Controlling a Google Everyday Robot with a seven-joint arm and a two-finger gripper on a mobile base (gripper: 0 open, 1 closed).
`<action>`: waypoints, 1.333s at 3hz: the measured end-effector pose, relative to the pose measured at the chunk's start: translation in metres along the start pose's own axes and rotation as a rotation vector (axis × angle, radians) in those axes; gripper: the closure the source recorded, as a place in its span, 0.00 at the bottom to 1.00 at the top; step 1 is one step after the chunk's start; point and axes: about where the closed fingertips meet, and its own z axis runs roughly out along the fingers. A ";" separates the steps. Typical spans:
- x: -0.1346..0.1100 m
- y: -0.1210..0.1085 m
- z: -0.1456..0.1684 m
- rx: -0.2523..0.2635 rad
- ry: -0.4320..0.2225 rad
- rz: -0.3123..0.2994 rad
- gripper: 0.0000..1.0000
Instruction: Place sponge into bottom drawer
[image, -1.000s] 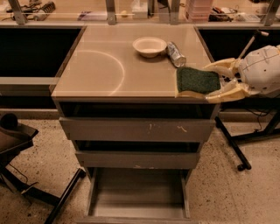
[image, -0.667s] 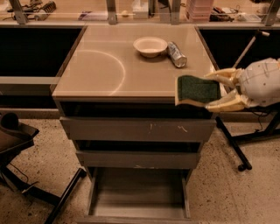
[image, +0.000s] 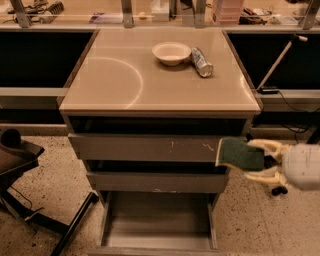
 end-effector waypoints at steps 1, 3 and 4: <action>0.021 0.021 0.017 0.012 0.032 0.046 1.00; 0.028 0.025 0.027 0.035 0.024 0.067 1.00; 0.048 0.057 0.073 0.060 -0.050 0.147 1.00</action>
Offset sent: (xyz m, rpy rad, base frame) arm -0.0077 0.0012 -0.0335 -0.0061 0.0311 -0.0493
